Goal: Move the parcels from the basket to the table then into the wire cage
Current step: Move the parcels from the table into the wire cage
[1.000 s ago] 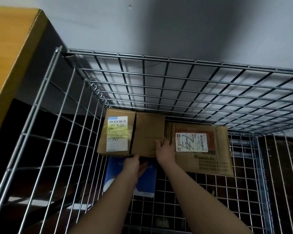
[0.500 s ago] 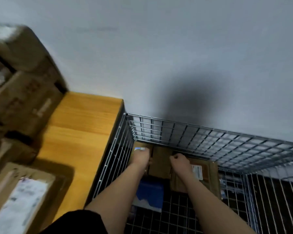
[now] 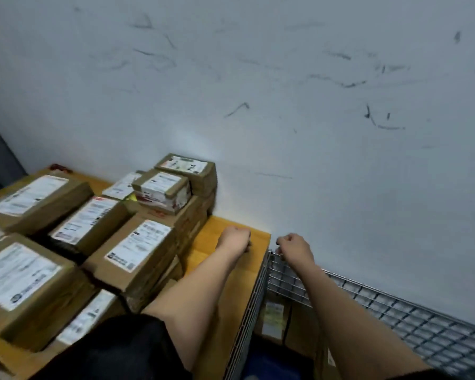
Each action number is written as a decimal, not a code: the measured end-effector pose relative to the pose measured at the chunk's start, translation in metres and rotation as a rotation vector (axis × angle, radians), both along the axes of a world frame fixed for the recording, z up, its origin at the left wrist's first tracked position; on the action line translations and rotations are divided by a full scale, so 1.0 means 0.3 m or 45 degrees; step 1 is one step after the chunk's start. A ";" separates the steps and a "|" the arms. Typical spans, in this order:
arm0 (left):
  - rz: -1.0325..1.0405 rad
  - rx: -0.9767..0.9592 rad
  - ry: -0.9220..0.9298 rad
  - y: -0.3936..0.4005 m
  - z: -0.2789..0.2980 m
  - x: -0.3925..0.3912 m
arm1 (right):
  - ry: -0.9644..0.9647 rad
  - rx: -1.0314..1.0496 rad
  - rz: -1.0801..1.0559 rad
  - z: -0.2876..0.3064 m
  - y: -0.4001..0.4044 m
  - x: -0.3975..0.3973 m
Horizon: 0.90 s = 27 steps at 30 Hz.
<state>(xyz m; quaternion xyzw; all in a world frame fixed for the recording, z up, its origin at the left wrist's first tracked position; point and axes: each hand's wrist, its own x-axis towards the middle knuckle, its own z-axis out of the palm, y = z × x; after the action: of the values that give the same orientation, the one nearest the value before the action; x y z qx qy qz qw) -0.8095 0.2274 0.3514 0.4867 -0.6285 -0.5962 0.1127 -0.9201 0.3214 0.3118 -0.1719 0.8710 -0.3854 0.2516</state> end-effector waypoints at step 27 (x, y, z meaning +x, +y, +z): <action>-0.464 -0.946 -1.325 -0.459 0.139 0.743 | -0.355 0.098 0.275 0.047 -0.550 0.752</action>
<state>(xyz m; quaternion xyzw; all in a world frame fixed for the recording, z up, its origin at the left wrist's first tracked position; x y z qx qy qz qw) -0.5867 0.0898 0.3931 0.5258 -0.8369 -0.0365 -0.1478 -0.6946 0.1564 0.3258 -0.1996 0.8183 -0.3425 0.4162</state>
